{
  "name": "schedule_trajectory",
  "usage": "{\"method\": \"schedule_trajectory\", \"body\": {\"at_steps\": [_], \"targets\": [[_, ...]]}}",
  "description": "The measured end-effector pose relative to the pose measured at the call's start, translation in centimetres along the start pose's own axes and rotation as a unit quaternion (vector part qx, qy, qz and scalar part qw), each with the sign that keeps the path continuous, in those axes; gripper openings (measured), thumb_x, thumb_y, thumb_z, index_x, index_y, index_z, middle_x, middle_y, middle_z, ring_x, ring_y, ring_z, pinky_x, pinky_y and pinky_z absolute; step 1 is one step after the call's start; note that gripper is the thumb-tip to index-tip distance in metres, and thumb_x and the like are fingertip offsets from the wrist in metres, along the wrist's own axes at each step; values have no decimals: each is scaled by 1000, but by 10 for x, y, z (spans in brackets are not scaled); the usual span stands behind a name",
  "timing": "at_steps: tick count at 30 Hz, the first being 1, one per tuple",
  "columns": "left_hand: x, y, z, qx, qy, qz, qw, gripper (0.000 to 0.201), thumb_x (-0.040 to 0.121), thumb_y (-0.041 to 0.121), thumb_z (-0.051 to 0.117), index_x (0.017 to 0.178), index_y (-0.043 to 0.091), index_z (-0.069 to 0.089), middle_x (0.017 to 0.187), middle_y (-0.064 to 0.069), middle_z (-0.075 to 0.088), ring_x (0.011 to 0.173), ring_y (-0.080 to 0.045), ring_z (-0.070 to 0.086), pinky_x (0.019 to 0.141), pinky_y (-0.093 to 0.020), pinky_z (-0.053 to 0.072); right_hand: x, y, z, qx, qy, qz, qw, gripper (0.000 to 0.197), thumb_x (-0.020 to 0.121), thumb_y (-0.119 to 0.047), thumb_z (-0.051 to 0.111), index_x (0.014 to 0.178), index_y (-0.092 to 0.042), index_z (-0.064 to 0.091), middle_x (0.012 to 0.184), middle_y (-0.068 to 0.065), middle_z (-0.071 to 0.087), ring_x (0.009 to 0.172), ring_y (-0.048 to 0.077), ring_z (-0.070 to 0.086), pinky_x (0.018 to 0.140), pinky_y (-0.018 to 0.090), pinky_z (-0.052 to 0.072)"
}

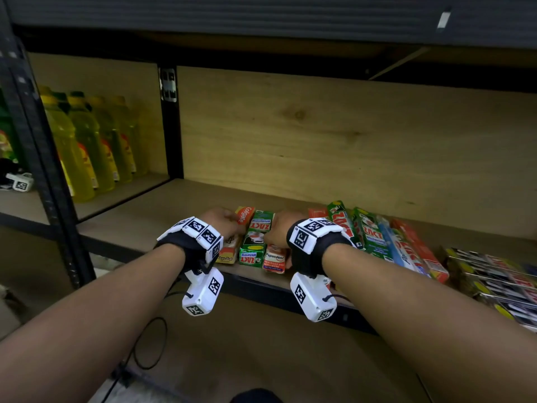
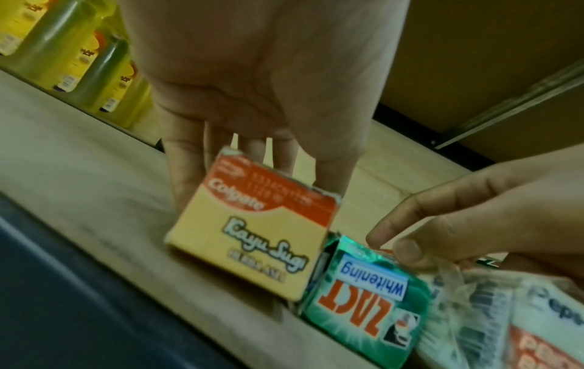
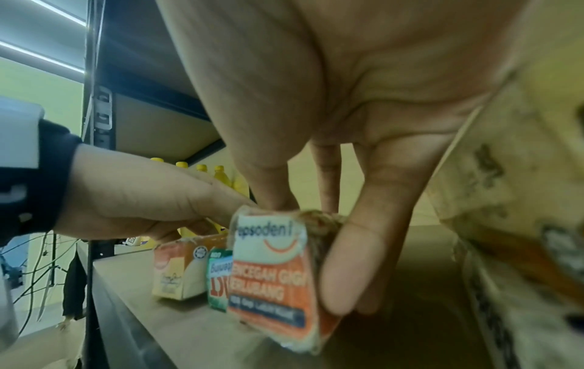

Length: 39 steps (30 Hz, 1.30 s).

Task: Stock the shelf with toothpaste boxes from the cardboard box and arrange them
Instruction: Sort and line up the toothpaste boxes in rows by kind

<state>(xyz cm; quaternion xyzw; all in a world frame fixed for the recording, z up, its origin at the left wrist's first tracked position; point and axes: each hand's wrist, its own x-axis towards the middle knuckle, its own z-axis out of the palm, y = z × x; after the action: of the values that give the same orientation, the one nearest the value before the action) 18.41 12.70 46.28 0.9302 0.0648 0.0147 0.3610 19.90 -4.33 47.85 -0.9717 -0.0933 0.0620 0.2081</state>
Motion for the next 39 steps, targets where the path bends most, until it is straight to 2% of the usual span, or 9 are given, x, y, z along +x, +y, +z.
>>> {"method": "schedule_trajectory", "body": {"at_steps": [6, 10, 19, 22, 25, 28, 30, 34, 39], "targets": [[2, -4, -3, 27, -1, 12, 1000, 48, 87, 40, 68, 133, 25, 60, 125, -2, 65, 101, -18, 64, 80, -23, 47, 2, -5, 7, 29, -1, 16, 999, 31, 85, -24, 69, 112, -9, 67, 113, 14, 68, 103, 33, 68, 88, 46, 57], [-3, 2, -3, 56, 14, 31, 998, 38, 91, 35, 64, 127, 21, 65, 124, -3, 65, 98, -17, 61, 77, -23, 44, -4, -9, -1, -4, -21, 46, 999, 25, 92, -30, 59, 92, -5, 64, 104, 14, 72, 86, 33, 71, 87, 55, 56], [-22, 53, -6, 61, 35, 81, 994, 24, 88, 34, 66, 107, 22, 75, 109, 0, 72, 94, -19, 65, 77, -23, 48, -54, -5, -60, -24, 57, 42, 997, 17, 90, -20, 60, 80, -7, 64, 93, 12, 75, 84, 27, 73, 72, 35, 60], [-33, 76, -1, 62, 22, 90, 994, 24, 87, 36, 66, 106, 24, 75, 106, 0, 72, 90, -20, 66, 69, -22, 47, -68, 11, -83, -26, 89, 42, 995, 20, 87, -23, 60, 88, -7, 72, 91, 9, 75, 84, 26, 73, 78, 33, 60], [-45, 99, 9, 58, 4, 100, 993, 28, 85, 38, 66, 108, 24, 73, 107, 0, 71, 90, -22, 68, 70, -23, 51, -81, 37, -101, -21, 94, 46, 994, 14, 87, -21, 61, 80, -9, 65, 89, 9, 71, 75, 21, 68, 58, 23, 54], [-52, 122, 23, 57, -21, 116, 991, 31, 85, 41, 66, 109, 22, 71, 108, -1, 71, 91, -23, 69, 78, -31, 58, -98, 69, -117, 71, 100, 42, 992, 7, 88, -13, 64, 94, -14, 63, 87, 9, 66, 63, 14, 68, 45, 19, 52], [-55, 136, 34, 45, -34, 124, 991, 30, 86, 42, 66, 108, 21, 69, 100, -2, 72, 87, -23, 70, 77, -33, 60, -106, 87, -126, 77, 114, 63, 989, 7, 88, -13, 63, 95, -11, 65, 84, 8, 68, 55, 12, 69, 47, 24, 55], [-58, 161, 54, 36, -41, 133, 990, 36, 85, 46, 67, 113, 24, 67, 109, -2, 69, 96, -25, 68, 84, -40, 59, -114, 116, -140, -20, 107, 123, 986, 27, 88, -20, 57, 101, -1, 72, 97, 15, 75, 86, 30, 74, 80, 46, 61], [-55, 179, 73, 84, -56, 121, 988, 67, 81, 61, 64, 134, 23, 52, 126, -6, 62, 106, -28, 63, 87, -35, 55, -121, 150, -141, -111, 85, 151, 979, 29, 93, -32, 54, 96, -7, 68, 94, 10, 69, 80, 28, 64, 73, 31, 53]]}}
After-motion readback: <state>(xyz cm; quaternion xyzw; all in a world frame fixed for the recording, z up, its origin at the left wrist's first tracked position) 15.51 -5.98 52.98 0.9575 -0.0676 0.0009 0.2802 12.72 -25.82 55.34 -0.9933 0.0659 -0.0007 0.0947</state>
